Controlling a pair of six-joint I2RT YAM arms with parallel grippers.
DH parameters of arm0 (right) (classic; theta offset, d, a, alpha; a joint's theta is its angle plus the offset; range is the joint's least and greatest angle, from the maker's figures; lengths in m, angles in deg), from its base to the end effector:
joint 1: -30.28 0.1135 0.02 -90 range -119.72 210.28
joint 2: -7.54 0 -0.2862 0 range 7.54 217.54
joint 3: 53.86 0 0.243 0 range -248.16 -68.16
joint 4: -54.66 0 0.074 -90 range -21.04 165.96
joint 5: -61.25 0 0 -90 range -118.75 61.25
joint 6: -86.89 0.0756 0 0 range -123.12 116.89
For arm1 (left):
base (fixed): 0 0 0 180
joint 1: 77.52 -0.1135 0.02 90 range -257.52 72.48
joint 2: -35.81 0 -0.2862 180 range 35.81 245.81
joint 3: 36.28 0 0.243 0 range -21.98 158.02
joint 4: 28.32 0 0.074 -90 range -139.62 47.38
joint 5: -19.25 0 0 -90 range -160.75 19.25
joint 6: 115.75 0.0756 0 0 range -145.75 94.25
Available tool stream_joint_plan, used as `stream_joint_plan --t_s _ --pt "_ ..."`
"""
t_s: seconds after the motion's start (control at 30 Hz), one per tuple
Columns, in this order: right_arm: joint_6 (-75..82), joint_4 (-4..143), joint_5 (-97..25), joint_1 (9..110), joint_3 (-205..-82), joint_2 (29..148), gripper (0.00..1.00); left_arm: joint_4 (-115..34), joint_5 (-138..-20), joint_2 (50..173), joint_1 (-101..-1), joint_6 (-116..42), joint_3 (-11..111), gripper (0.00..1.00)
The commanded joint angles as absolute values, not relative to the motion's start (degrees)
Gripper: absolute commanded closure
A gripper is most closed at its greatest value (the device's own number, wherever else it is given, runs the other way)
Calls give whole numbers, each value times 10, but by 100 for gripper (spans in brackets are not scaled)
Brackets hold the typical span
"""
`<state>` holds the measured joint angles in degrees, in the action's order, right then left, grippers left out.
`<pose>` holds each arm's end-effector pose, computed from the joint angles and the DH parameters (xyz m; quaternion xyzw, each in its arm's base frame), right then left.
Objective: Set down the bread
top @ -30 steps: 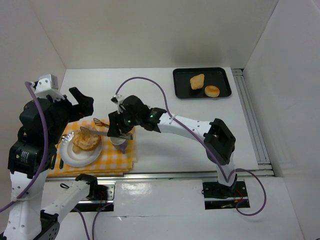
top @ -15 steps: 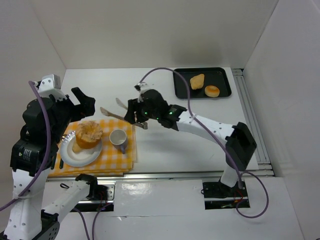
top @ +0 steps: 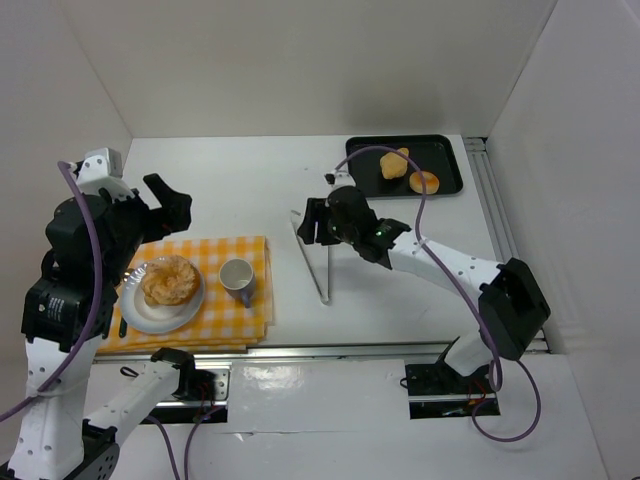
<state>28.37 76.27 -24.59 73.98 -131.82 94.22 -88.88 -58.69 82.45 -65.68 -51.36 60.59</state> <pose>0.2731 0.2534 0.2869 -0.0743 0.8639 0.2783 0.4132 0.1251 -0.0101 0.4818 -0.1584 0.7501 -0.1281 0.6292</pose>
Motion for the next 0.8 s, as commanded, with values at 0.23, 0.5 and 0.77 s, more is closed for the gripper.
stream_joint_plan --t_s 0.23,0.5,0.77 --pt "267 782 -183 707 -1275 919 29 -862 -599 822 -655 -512 604 1" --pt "341 925 106 665 -1292 908 0 -862 -606 822 -655 -512 598 1" --pt "377 1024 213 639 -1273 902 0 -857 -606 817 -655 -512 586 1"
